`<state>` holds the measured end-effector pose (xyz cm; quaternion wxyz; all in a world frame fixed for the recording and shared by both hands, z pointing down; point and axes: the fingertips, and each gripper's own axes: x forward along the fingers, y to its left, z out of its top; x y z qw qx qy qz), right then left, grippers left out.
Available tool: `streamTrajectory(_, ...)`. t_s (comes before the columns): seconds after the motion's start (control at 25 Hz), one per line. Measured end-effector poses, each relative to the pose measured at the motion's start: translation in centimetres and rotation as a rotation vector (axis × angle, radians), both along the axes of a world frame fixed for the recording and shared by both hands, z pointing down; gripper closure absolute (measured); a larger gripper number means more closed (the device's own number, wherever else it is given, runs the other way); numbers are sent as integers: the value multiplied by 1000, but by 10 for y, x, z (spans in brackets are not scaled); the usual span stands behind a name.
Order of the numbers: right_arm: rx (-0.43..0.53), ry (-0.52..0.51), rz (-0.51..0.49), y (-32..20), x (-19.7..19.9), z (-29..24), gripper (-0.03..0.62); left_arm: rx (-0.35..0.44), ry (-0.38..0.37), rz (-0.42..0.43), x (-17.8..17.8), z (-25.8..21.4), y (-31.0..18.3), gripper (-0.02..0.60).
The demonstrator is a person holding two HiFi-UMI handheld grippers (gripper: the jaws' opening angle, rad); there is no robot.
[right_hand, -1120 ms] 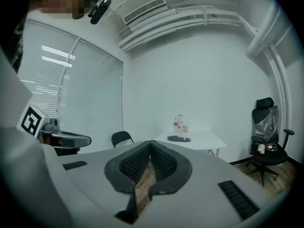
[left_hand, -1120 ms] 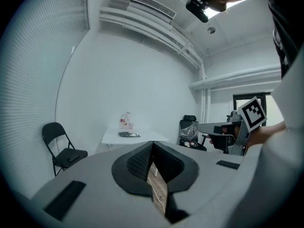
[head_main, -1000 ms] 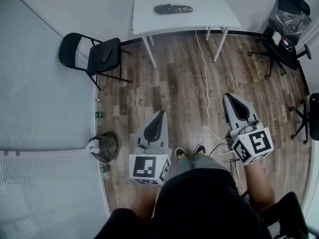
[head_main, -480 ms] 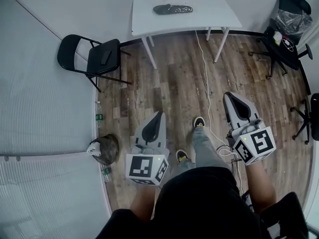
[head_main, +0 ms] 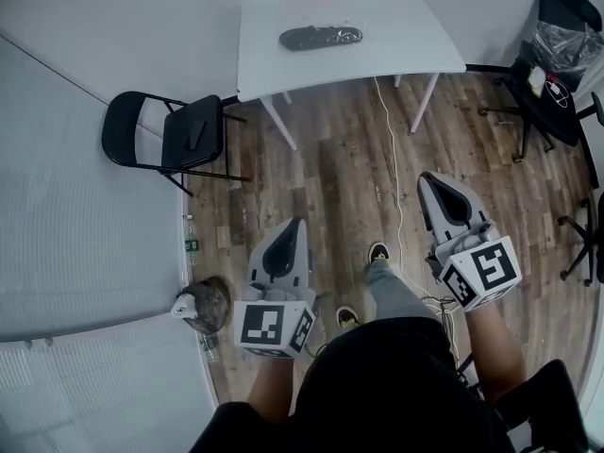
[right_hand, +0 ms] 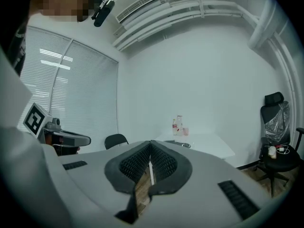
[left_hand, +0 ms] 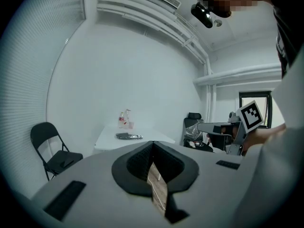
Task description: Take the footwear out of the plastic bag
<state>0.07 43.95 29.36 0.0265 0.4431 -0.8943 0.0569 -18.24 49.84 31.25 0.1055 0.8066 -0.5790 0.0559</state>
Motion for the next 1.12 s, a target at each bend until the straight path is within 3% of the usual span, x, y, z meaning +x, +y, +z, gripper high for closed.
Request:
streamTrajectory(0.48, 0, 2, -13, -115, 45, 0, 576, -10, -31, 4, 42, -8, -128, 558)
streamTrajectory(1.12, 8, -43, -25, -188, 63, -4, 576, -8, -56, -11, 64, -17, -195, 558)
